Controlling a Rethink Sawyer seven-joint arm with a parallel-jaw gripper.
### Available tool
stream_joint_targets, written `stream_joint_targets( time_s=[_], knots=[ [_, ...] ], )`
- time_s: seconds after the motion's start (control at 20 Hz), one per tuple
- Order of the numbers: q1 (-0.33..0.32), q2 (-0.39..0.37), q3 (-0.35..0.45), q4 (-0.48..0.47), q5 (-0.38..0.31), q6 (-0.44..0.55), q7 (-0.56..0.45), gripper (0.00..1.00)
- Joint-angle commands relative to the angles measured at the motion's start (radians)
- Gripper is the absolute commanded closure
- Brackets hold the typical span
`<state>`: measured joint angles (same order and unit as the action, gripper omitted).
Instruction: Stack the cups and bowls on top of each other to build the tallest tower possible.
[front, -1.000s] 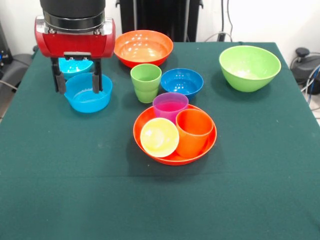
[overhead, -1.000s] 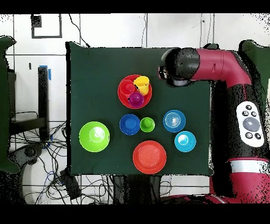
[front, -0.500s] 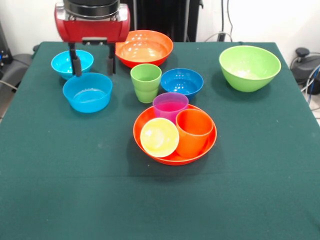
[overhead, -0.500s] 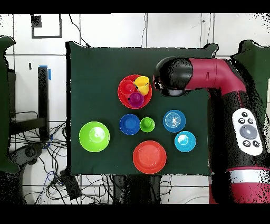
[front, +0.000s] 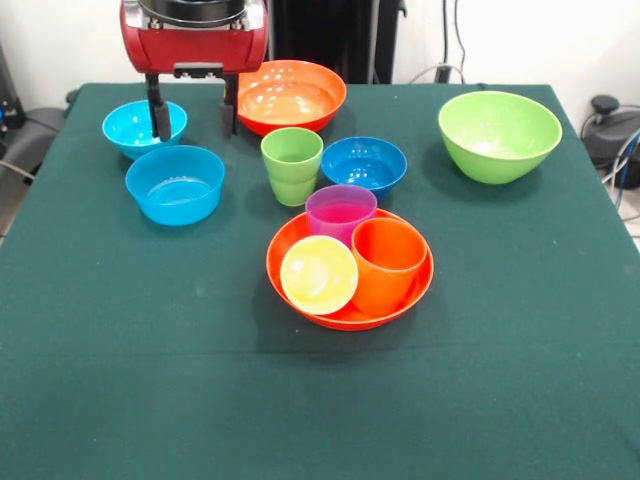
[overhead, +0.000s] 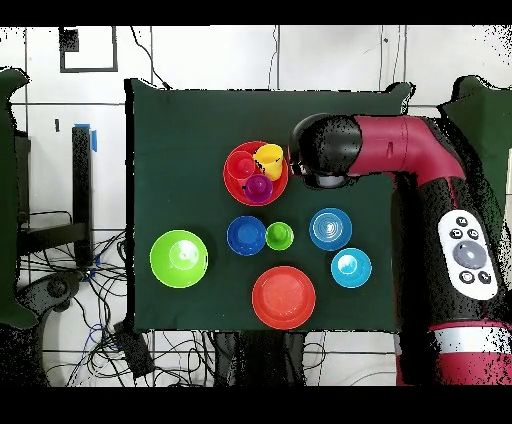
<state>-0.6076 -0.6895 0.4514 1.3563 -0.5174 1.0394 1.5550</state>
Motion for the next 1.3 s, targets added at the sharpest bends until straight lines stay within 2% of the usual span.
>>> stream_joint_targets(
  time_s=[0.05, 0.35, 0.45, 0.55, 0.75, 0.9, 1.0, 1.3],
  knots=[
    [0.015, 0.072, -0.044, -0.012, -0.089, -0.042, -0.034, 0.00],
    [0.010, 0.087, -0.099, 0.006, -0.049, -0.034, 0.094, 0.00],
    [0.002, 0.077, -0.092, 0.026, -0.049, -0.083, 0.081, 0.00],
    [0.006, 0.067, -0.095, 0.033, -0.050, -0.088, 0.070, 0.00],
    [-0.008, 0.036, -0.035, 0.054, -0.071, -0.125, -0.101, 0.00],
    [-0.032, 0.026, 0.038, 0.083, -0.053, -0.129, -0.240, 0.00],
    [-0.039, 0.022, 0.067, 0.099, -0.044, -0.113, -0.291, 0.00],
    [-0.059, 0.029, 0.117, 0.132, -0.034, -0.088, -0.321, 0.00]
  ],
)
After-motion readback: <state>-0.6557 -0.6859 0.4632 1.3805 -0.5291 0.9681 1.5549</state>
